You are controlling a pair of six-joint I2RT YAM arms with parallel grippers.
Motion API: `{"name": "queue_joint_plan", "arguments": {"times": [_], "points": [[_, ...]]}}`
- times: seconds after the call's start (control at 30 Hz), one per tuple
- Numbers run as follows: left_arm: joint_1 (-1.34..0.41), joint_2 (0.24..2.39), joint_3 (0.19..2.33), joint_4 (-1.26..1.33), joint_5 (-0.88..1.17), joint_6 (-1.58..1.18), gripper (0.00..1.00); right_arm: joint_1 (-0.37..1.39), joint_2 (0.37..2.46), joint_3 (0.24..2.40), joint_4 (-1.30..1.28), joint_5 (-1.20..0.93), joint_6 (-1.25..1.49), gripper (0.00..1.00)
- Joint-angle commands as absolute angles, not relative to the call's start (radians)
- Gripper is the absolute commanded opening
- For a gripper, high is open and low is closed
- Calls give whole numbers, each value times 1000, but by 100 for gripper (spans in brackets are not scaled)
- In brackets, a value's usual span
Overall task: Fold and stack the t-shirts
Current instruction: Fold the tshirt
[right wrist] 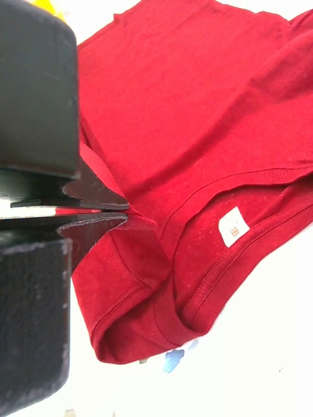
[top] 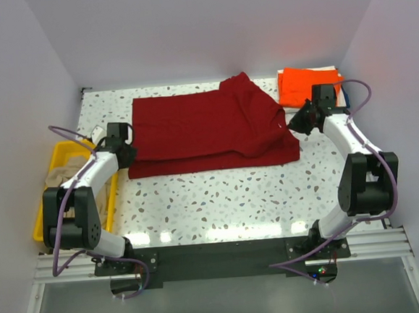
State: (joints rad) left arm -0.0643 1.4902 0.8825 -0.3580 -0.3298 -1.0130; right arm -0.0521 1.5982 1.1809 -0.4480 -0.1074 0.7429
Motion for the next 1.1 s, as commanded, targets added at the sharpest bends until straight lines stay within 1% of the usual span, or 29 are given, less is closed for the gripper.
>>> {"name": "queue_joint_plan", "arguments": {"times": [0.0,0.27,0.57,1.07], "points": [[-52,1483,942,-328,-364,-1012,2,-57,1614,1195,-405,-132,738,0],[-49,1543,989,-322,-359,-1002,2,-61,1652,1204,-385,-155,750,0],[-46,1609,1025,-313,-345,-1002,1,-63,1704,1261,-394,-161,749,0],[-40,1617,1014,-308,-342,-1009,1,-61,1756,1345,-394,-193,755,0]]}}
